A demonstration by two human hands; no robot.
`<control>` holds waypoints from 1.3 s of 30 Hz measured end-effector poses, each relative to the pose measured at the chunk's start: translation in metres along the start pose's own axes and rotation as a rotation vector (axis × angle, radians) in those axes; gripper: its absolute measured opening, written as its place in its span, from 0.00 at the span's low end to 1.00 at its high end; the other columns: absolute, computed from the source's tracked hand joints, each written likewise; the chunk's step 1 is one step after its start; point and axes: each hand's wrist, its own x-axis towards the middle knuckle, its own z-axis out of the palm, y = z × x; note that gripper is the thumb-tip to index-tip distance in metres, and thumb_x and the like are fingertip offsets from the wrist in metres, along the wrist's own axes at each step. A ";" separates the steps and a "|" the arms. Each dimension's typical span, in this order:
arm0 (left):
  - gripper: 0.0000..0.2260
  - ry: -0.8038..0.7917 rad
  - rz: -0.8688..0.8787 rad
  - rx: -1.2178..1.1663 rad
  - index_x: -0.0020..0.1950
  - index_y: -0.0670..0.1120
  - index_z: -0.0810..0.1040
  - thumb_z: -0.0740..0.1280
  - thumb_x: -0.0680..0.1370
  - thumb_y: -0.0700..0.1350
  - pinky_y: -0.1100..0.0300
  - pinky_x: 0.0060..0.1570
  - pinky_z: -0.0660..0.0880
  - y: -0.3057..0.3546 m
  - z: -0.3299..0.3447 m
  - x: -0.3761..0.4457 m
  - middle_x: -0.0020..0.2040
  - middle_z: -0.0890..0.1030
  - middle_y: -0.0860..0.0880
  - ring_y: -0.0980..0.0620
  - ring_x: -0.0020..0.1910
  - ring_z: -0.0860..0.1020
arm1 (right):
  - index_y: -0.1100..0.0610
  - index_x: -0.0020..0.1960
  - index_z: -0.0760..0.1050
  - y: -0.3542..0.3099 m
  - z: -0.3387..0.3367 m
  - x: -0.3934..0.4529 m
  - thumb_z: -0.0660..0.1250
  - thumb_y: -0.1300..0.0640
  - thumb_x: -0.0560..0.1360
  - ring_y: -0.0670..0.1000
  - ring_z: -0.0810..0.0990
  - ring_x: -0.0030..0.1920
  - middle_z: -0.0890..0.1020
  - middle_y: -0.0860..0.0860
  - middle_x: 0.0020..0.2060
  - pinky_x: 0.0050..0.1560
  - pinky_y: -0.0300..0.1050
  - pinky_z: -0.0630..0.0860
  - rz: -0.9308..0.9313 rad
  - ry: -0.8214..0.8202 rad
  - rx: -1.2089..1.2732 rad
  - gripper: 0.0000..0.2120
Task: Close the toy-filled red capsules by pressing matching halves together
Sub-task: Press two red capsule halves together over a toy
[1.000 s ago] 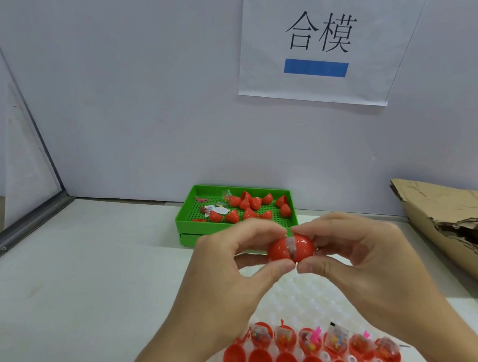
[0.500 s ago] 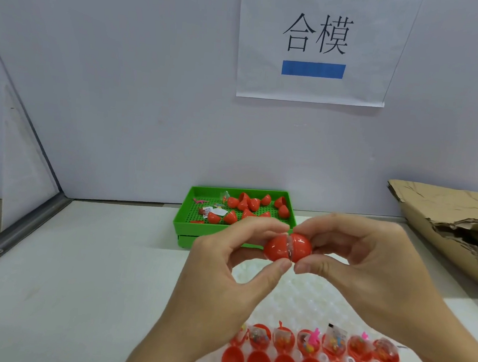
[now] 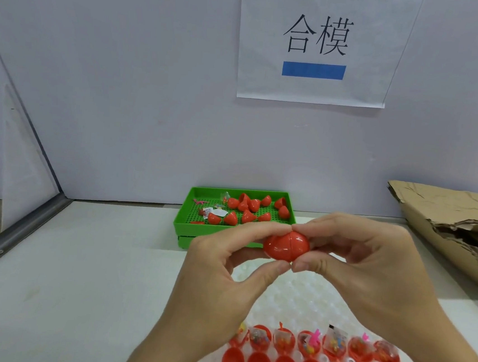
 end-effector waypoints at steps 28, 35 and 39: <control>0.22 0.180 0.080 0.124 0.55 0.48 0.83 0.72 0.70 0.25 0.71 0.43 0.78 -0.002 0.012 0.001 0.41 0.84 0.54 0.59 0.43 0.82 | 0.50 0.42 0.86 -0.007 0.011 -0.004 0.74 0.58 0.66 0.46 0.84 0.39 0.85 0.42 0.36 0.41 0.37 0.80 -0.019 0.084 -0.134 0.06; 0.13 0.097 0.087 0.216 0.54 0.55 0.84 0.72 0.72 0.41 0.64 0.50 0.78 0.006 0.006 0.005 0.47 0.83 0.58 0.56 0.50 0.81 | 0.52 0.47 0.85 -0.005 0.020 -0.002 0.74 0.61 0.66 0.45 0.85 0.41 0.87 0.46 0.40 0.44 0.33 0.79 0.072 0.130 0.068 0.11; 0.12 0.032 -0.047 -0.147 0.56 0.46 0.83 0.73 0.73 0.37 0.65 0.52 0.78 0.008 0.000 0.007 0.51 0.85 0.52 0.53 0.53 0.83 | 0.54 0.54 0.84 -0.013 0.015 0.000 0.71 0.60 0.70 0.47 0.86 0.45 0.87 0.49 0.46 0.48 0.35 0.80 0.124 0.024 0.201 0.14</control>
